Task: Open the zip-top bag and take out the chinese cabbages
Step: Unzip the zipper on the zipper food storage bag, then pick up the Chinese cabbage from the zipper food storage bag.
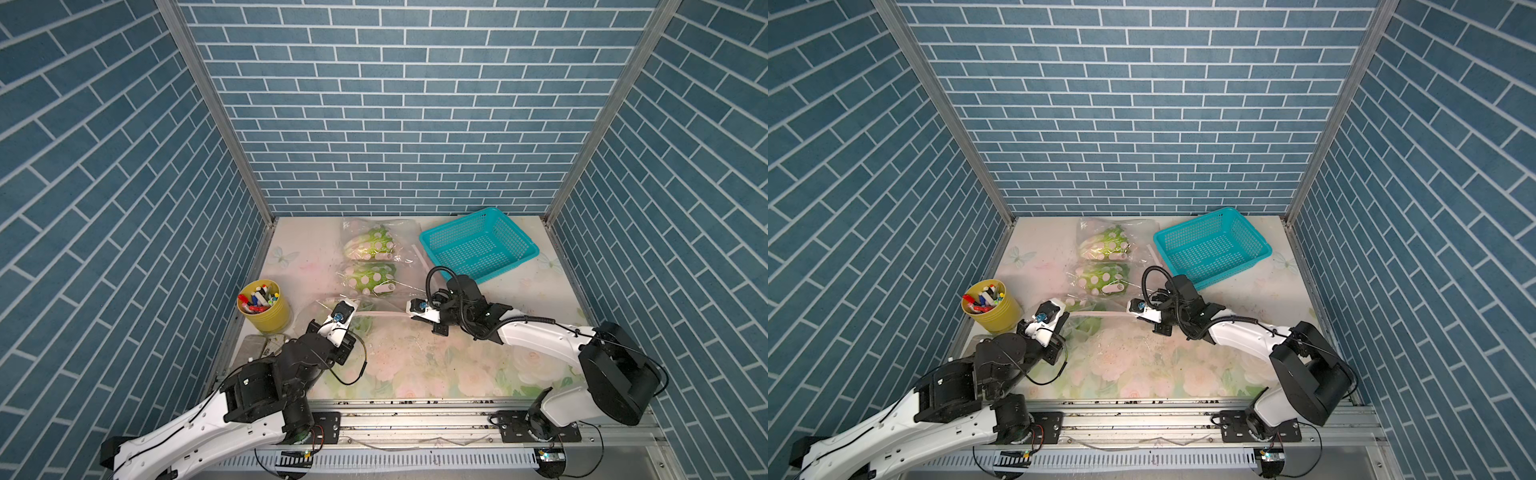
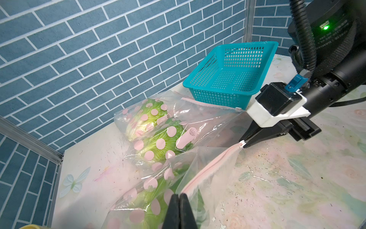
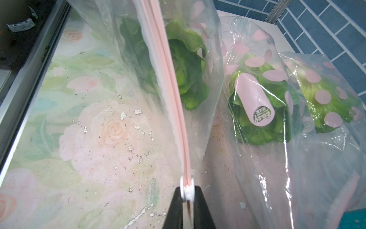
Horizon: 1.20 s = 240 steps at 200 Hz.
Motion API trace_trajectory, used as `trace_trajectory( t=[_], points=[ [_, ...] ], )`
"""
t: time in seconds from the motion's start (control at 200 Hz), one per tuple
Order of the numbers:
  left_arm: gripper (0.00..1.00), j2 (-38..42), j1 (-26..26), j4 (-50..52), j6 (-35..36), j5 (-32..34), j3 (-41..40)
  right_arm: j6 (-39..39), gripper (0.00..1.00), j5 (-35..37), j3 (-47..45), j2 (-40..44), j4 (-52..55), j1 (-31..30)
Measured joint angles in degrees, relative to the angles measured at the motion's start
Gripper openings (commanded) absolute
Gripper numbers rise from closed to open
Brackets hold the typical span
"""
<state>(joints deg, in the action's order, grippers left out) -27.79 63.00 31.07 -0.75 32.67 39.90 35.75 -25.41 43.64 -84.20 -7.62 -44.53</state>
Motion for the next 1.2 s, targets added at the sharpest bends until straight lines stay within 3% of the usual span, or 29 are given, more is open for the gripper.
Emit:
trace_trajectory(
  t=[0.15, 0.245, 0.405, 0.55, 0.83, 0.895, 0.94, 0.96, 0.99, 1.2],
  points=[
    [0.00, -0.02, 0.00, 0.07, -0.15, 0.15, 0.00, 0.63, 0.00, 0.09, 0.00, -0.79, 0.26, 0.20],
    [0.00, -0.11, 0.00, 0.04, -0.20, 0.13, 0.00, 0.68, 0.32, 0.33, -0.02, -0.94, 0.74, 0.31],
    [0.00, -1.07, -0.15, -0.76, -1.07, 0.04, -0.20, -0.44, 0.58, 3.04, -0.50, -0.74, 3.19, 0.96],
    [0.00, -5.16, -0.15, -2.01, -3.34, -2.51, -0.57, -3.91, 0.59, 4.35, -0.79, 2.32, 5.16, 1.07],
    [0.00, -13.18, -0.15, -5.29, -9.73, -12.13, -3.30, -18.62, 0.49, 5.99, 0.15, 11.45, 10.82, 1.09],
    [0.43, -13.90, -0.17, -5.92, -11.04, -15.69, -3.63, -21.40, 0.49, 6.67, 0.07, 12.72, 11.85, 1.09],
    [0.59, -14.27, -0.17, -6.36, -12.24, -18.14, -3.82, -22.97, 0.49, 7.30, -0.17, 13.60, 12.04, 1.09],
    [0.80, -14.40, -0.20, -6.45, -12.76, -19.06, -3.85, -23.65, 0.49, 7.54, -0.31, 13.94, 12.15, 1.09],
    [0.98, -14.64, -0.20, -6.49, -13.51, -20.31, -3.87, -24.63, 0.50, 8.20, -0.46, 14.49, 12.41, 1.09],
    [1.00, -15.65, -0.20, -3.15, -15.30, -21.55, -1.84, -30.12, 0.49, 10.23, -0.98, 15.04, 13.38, 1.09]
  ],
)
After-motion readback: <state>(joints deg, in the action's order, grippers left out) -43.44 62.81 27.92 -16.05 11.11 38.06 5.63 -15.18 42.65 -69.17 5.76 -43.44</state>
